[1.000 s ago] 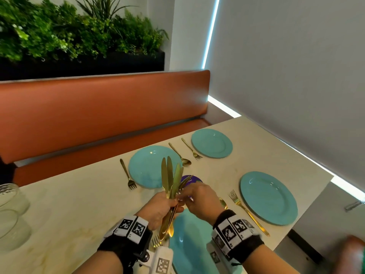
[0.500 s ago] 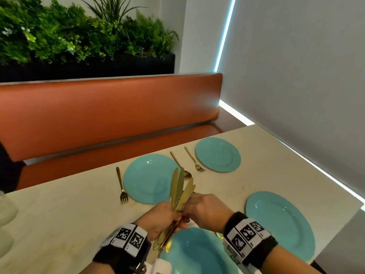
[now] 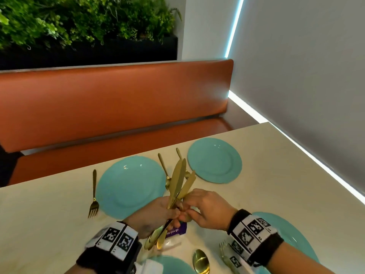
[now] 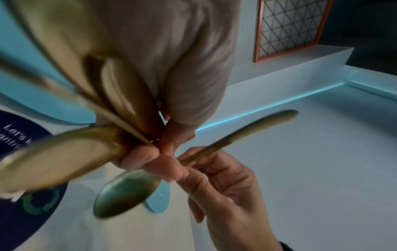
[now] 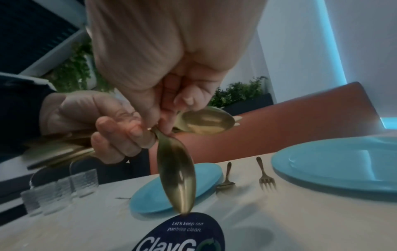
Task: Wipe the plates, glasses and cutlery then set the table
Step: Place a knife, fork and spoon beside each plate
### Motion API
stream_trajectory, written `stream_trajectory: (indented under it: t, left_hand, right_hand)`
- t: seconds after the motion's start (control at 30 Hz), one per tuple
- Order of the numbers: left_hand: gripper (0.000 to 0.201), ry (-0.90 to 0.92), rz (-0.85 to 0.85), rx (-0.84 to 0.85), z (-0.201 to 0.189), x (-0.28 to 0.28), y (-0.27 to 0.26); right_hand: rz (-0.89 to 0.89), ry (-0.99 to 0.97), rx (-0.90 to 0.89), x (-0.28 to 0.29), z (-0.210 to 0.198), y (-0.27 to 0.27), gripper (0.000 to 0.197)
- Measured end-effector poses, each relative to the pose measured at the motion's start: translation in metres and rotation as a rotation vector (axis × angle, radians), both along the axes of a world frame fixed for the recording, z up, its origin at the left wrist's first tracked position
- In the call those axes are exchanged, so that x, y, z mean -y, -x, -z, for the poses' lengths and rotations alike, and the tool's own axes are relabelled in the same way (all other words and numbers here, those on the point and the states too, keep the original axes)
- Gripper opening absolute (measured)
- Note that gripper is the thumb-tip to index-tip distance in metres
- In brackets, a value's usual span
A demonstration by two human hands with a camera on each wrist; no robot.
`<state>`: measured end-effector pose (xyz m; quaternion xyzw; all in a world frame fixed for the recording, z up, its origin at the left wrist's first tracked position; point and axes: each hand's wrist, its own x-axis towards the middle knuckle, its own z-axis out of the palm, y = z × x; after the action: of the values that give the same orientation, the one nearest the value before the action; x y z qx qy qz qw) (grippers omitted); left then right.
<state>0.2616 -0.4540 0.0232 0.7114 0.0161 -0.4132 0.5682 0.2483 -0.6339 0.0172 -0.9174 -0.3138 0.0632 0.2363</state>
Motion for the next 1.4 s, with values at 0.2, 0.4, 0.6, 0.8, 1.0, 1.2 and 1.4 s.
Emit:
stream_trajectory:
  t: [0.2,0.4,0.6,0.8,1.0,1.2,1.4]
  left_hand:
    - [0.015,-0.097,-0.136,0.102,-0.003,0.005,-0.031]
    - [0.014,-0.101,-0.256,0.085,-0.003,0.005,-0.058]
    - [0.013,-0.115,-0.292,0.083,0.0,0.006,-0.079]
    - [0.012,-0.162,-0.317,0.032,0.013,0.001,-0.097]
    - [0.012,-0.171,-0.34,0.004,0.024,0.005,-0.105]
    - [0.012,-0.179,-0.328,0.002,0.028,0.008,-0.108]
    - [0.012,-0.167,-0.336,-0.001,0.03,0.007,-0.105]
  right_hand:
    - [0.493,-0.066,-0.21,0.067,-0.012,-0.047,0.016]
    - [0.985,0.387,-0.467,0.193,0.017,-0.128,0.016]
    - [1.139,0.515,-0.583,0.233,0.055,-0.167,0.03]
    - [1.221,0.363,-0.493,0.236,0.074,-0.188,0.028]
    - [1.248,0.301,-0.413,0.228,0.078,-0.212,0.02]
    - [1.214,0.357,-0.412,0.221,0.079,-0.23,0.015]
    - [1.202,0.399,-0.401,0.219,0.083,-0.233,0.016]
